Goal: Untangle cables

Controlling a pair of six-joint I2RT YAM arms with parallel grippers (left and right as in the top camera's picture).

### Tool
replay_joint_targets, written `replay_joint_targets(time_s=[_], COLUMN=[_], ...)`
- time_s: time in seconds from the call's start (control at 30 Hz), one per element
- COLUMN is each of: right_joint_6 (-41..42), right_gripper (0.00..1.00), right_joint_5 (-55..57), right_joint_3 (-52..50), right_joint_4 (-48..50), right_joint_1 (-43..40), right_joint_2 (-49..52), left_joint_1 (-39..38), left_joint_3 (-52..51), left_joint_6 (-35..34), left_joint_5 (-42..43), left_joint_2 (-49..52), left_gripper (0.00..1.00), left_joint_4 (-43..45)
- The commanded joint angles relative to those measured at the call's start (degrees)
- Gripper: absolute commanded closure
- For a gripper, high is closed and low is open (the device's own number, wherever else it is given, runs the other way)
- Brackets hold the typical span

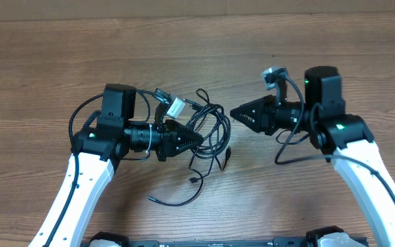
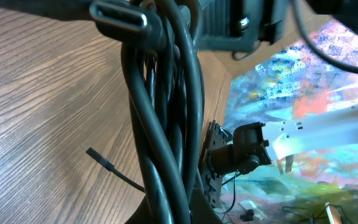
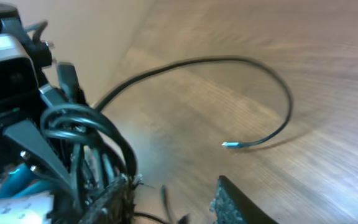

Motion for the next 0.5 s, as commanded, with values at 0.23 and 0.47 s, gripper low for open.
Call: replay_joint_targets(time_s=[0.23,0.47], right_joint_6=[-6.78,-8.59], right_gripper=[0.51,0.48], right_joint_5=[-32.87,-34.16], right_joint_3=[-3.15,-3.15], right_joint_4=[8.07,8.20], right_joint_1=[-0.92,-1.73], right_joint_2=[13.18,16.68], left_joint_1=[0.44,4.22], left_joint_3=[0.63,0.63], left_joint_6=[2.38,2.34], left_joint_5=[7.89,8.41], left_joint_2=[-0.81,-0.81], left_gripper=[0.96,0.96], left_joint_4=[2.51,2.38])
